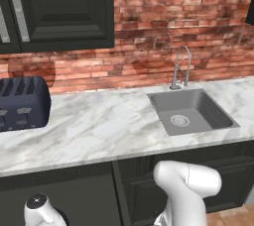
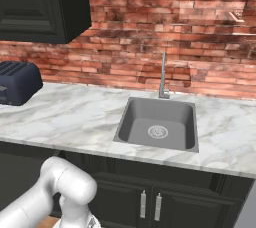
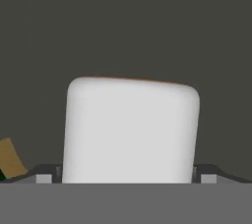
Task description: Restock the sink supplies by placing the sponge and soap dispenser on the counter and next to the sink. Make sure the soap dispenser is upright.
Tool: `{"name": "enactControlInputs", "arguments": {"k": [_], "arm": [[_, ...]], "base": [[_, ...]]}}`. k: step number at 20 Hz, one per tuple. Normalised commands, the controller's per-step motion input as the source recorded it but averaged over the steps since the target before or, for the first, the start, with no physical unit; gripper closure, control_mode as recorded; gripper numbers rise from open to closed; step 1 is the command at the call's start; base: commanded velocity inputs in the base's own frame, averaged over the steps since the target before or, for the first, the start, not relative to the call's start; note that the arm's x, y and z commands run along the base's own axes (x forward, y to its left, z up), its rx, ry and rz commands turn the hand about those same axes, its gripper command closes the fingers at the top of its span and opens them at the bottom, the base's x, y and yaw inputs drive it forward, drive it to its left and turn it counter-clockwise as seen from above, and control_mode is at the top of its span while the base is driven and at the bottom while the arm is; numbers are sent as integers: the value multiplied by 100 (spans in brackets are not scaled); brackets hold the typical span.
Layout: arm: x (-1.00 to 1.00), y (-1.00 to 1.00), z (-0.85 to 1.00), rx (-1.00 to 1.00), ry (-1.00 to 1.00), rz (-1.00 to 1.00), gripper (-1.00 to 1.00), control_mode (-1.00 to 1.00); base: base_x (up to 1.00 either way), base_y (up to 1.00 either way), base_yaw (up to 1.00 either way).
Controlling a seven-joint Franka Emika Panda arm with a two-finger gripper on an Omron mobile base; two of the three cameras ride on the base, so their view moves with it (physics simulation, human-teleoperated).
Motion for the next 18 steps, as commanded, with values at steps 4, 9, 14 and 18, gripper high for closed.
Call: {"name": "enactControlInputs", "arguments": {"k": [4,9,14,18], "arm": [[-12,-3,-6,4,-1,-5,100,-100],[0,-3,87,0,-5,-8,100,-100],[0,-32,100,0,-3,-14,100,-100],[0,-74,100,0,0,-16,100,-100]], "base": [[0,0,0],[0,0,0],[0,0,0],[0,0,0]]}}
